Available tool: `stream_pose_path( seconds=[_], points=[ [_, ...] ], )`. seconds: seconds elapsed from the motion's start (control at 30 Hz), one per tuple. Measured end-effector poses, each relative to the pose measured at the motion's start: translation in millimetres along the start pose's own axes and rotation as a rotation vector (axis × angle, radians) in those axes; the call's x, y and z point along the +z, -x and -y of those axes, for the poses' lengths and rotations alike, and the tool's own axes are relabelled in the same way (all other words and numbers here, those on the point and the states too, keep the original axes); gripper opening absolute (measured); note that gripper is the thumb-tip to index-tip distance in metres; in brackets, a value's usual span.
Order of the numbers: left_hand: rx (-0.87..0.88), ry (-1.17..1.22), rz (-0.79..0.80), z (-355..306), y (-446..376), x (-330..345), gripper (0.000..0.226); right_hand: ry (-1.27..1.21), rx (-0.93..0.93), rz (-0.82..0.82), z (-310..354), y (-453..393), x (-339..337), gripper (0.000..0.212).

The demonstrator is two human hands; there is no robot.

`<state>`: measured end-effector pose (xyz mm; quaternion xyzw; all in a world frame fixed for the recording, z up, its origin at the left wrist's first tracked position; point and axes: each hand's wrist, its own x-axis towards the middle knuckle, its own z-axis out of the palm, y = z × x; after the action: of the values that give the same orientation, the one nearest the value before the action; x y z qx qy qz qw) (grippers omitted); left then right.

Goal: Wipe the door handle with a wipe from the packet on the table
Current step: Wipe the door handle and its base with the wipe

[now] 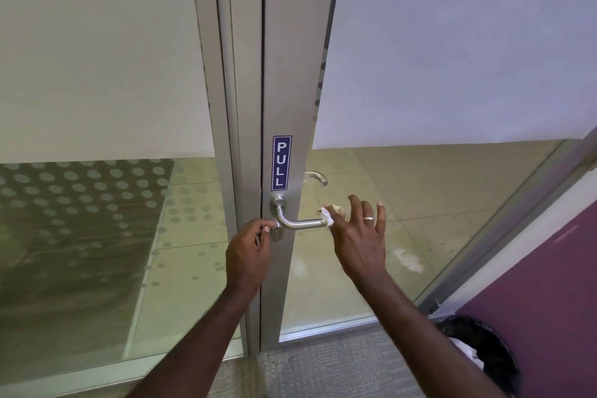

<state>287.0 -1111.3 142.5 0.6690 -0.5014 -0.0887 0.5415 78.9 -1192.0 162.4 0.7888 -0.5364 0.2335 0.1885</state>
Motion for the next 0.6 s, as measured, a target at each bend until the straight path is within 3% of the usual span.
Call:
stream_pose_path(
  seconds=[0.17, 0.5, 0.6],
  points=[
    [0.038, -0.003, 0.037, -2.2, 2.1, 7.6, 0.019, -0.036, 0.114, 0.005, 21.3, 16.2, 3.2, 0.042],
    [0.024, -0.024, 0.01, 5.1, 5.5, 9.5, 0.026, -0.227, 0.447, 0.127, 34.9, -10.9, -1.9, 0.03],
    [0.032, -0.05, 0.006, 9.7, 4.9, 10.2, 0.03, -0.19, 0.443, 0.106, 41.4, 2.1, -0.9, 0.031]
  ],
)
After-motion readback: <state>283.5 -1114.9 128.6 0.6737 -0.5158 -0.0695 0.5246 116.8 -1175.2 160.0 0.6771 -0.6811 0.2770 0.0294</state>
